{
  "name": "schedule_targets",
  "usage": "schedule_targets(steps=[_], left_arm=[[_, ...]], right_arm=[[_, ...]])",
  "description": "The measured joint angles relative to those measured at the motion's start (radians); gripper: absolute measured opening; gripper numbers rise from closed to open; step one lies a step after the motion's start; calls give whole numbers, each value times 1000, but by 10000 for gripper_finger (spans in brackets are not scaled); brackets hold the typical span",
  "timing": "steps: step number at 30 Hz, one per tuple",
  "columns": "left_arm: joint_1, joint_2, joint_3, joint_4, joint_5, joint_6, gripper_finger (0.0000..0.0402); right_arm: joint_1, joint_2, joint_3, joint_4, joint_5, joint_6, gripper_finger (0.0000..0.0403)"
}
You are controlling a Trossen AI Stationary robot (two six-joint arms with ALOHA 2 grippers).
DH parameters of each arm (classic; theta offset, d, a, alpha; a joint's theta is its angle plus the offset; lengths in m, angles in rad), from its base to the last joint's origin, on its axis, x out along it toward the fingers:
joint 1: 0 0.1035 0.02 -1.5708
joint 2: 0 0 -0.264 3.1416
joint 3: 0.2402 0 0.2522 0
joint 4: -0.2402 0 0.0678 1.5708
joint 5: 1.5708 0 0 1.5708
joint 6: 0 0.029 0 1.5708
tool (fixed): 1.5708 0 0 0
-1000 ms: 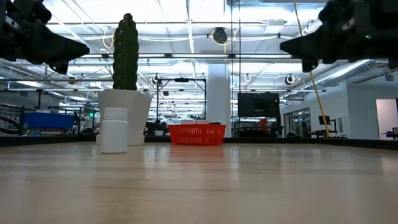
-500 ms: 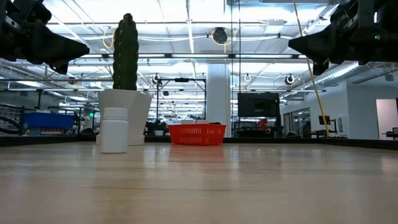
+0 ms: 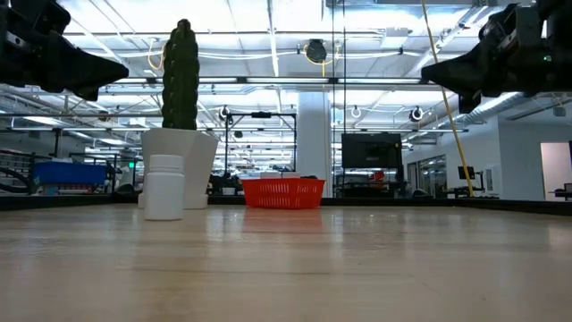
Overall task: Pick and place pill bottles into a basket
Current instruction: Put the right white pill bottle into the red bin
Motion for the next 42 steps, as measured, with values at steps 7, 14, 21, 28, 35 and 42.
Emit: schedule_targets(steps=[7,14,21,28,35,42], left_arm=[[0,0,0,27,0,14,56],[0,0,0,133,0,1,56],[0,0,0,261,-3,-68,56],[0,97,0,423,-5,-182,56],[0,361,0,662,-29,-306,56],[-2,710,55,784,9,-428,56]], right_arm=[[0,-33,0,-5,1,-55,1],[0,-29,-1,-6,1,-55,4],[0,-29,-1,-6,1,-54,4],[0,-29,-1,-6,1,-53,4],[0,-29,-2,-6,1,-54,4],[0,-29,-2,-5,1,-53,4]])
